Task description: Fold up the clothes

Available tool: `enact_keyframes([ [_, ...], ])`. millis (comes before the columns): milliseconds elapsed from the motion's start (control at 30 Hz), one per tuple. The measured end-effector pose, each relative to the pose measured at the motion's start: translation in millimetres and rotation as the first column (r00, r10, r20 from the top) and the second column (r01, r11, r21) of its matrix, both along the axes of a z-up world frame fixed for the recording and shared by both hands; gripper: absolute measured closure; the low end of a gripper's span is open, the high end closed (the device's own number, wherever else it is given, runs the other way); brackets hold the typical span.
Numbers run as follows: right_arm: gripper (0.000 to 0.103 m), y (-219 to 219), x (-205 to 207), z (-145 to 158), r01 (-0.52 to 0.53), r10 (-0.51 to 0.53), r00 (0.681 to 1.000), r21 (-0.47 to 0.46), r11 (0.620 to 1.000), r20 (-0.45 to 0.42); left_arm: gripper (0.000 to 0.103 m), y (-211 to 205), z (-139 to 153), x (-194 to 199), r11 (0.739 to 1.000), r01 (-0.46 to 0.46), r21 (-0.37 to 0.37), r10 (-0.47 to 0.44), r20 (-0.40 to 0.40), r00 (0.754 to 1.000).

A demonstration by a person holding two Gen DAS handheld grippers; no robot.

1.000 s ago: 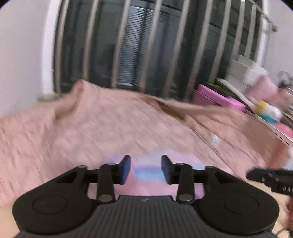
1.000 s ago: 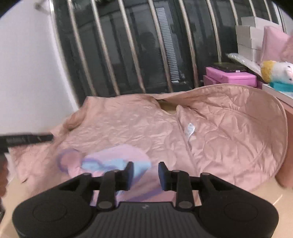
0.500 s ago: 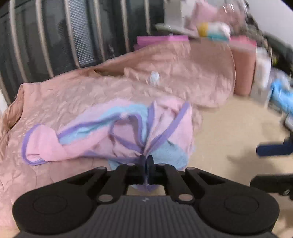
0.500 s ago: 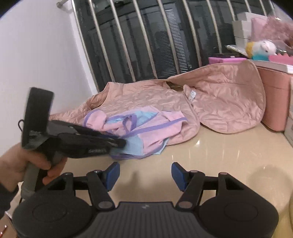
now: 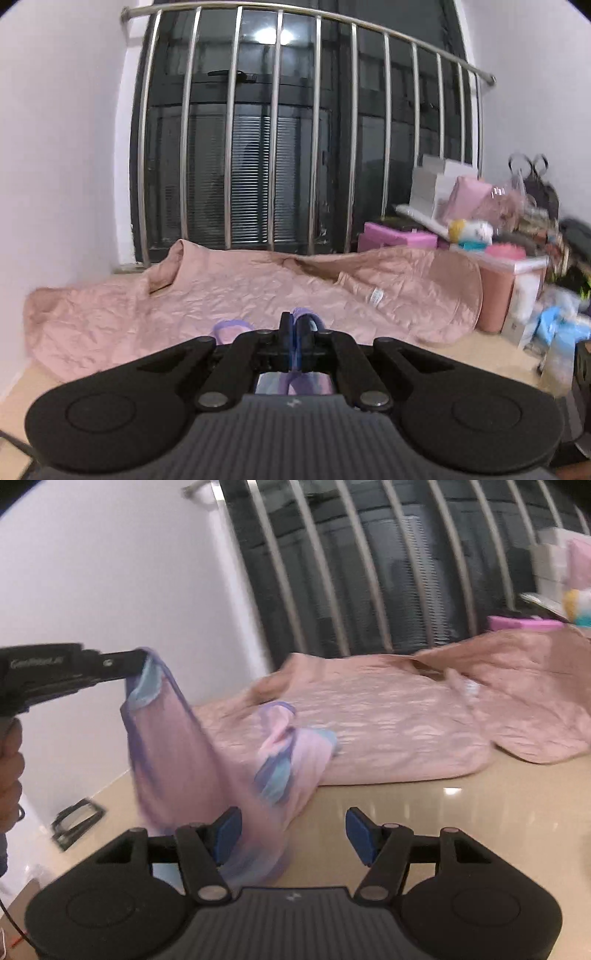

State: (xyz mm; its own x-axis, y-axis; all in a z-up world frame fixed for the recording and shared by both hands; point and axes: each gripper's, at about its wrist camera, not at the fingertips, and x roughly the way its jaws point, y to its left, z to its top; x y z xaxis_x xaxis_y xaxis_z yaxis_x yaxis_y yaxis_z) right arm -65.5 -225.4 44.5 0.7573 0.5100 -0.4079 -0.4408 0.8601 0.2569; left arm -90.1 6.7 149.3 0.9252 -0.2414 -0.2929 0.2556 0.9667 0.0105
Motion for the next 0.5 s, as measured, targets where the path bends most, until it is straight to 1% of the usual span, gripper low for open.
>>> enact_keyframes([
  [33, 0.041, 5.8, -2.8, -0.9, -0.016, 0.016, 1.0, -0.004, 1.0, 0.003, 0.102, -1.3, -0.7, -6.1, 1.0, -0.004, 0.017, 0.004, 0.001, 1.0],
  [167, 0.041, 18.5, -14.3, -2.3, -0.084, 0.084, 0.996, 0.037, 0.996, 0.003, 0.102, -1.9, -4.1, -14.5, 0.999, -0.027, 0.021, 0.028, -0.022, 0.999],
  [333, 0.04, 30.7, -32.1, -3.3, -0.157, 0.155, 0.987, 0.083, 0.984, 0.03, 0.102, -7.7, 4.3, -19.2, 0.997, -0.052, 0.05, 0.052, -0.013, 0.999],
  [467, 0.04, 32.6, -37.6, -7.8, -0.189, 0.187, 0.982, 0.111, 0.976, 0.028, 0.102, -17.0, 6.3, -19.3, 0.993, -0.069, 0.092, 0.07, -0.011, 0.997],
  [500, 0.04, 32.2, -36.8, -8.9, -0.192, 0.191, 0.981, 0.115, 0.975, 0.023, 0.102, -18.1, 6.6, -19.6, 0.993, -0.071, 0.093, 0.072, -0.014, 0.997],
])
